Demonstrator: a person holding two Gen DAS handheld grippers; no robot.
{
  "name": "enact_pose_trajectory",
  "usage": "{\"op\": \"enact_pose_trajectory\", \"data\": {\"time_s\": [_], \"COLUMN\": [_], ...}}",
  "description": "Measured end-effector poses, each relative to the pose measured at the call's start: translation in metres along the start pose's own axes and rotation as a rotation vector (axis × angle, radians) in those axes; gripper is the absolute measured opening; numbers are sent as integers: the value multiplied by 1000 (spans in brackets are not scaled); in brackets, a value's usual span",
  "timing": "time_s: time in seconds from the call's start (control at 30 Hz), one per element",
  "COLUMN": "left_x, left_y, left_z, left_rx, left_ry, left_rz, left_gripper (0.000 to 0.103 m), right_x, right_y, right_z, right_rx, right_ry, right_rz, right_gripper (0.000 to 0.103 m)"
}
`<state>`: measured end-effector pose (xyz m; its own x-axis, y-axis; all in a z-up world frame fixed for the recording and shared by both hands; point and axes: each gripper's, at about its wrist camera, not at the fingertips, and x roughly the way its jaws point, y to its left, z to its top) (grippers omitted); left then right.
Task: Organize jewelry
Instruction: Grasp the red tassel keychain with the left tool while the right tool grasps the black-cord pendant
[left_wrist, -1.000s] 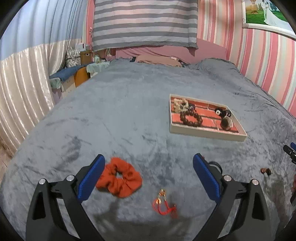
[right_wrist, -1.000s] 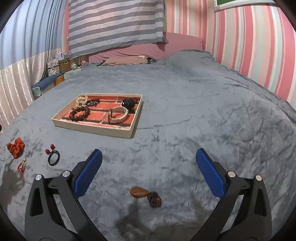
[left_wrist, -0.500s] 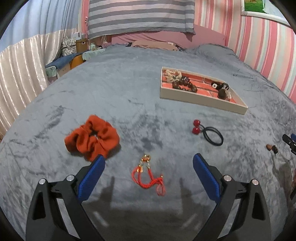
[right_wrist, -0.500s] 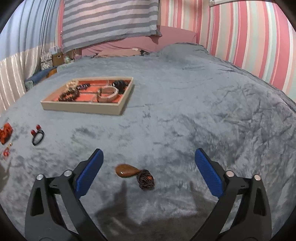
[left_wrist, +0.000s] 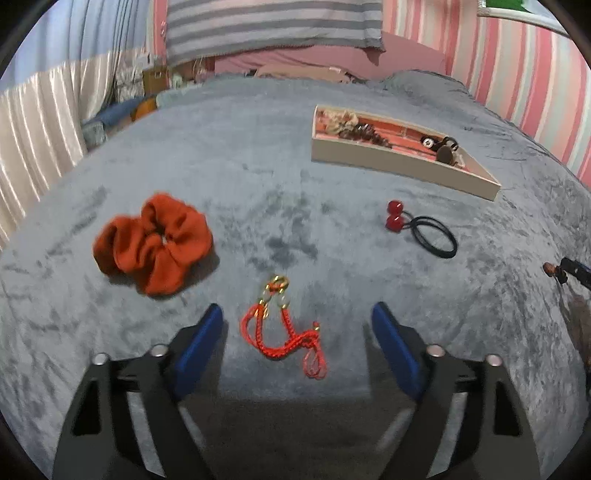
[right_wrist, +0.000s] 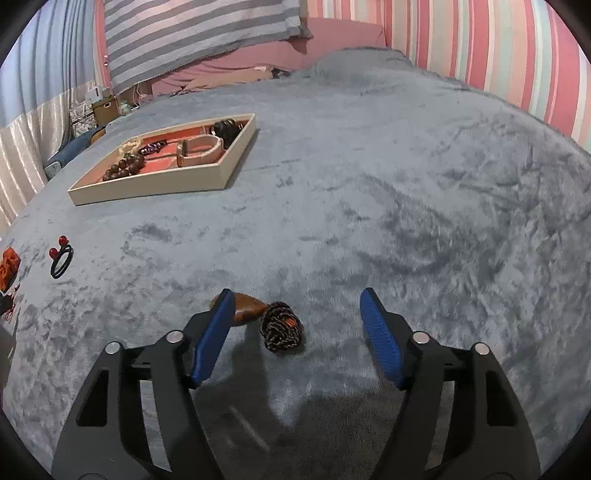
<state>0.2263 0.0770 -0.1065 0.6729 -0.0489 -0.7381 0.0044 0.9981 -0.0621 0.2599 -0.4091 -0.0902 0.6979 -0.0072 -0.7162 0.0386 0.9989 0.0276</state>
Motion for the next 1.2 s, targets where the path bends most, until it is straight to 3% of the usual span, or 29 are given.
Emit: {"op": "enact_pose_trajectory", "data": {"time_s": [0.07, 0.23, 0.33, 0.47, 0.53, 0.93, 1.2], "left_x": [8, 12, 11, 11, 12, 14, 18], "left_y": [5, 5, 3, 2, 2, 4, 0], "left_z": [-2, -3, -2, -2, -1, 2, 5], "left_rx": [-23, -21, -13, -5, -1, -1, 13], "left_ry": [28, 27, 22, 19, 19, 18, 22], "left_rz": [-1, -8, -6, -15, -19, -52, -41], "left_gripper": [67, 64, 53, 49, 47, 27, 13], "right_x": [0, 6, 7, 7, 9, 17, 19], "right_y": [-1, 2, 3, 3, 3, -3, 1], "right_z": [-1, -2, -3, -4, -4, -3, -1], "right_rx": [5, -5, -10, -12, -4, 69, 69], "right_ry": [0, 18, 19, 19, 31, 62, 55], "right_rz": [-2, -2, 0, 1, 4, 62, 69], "right_gripper": [66, 64, 62, 59, 50, 26, 24]}}
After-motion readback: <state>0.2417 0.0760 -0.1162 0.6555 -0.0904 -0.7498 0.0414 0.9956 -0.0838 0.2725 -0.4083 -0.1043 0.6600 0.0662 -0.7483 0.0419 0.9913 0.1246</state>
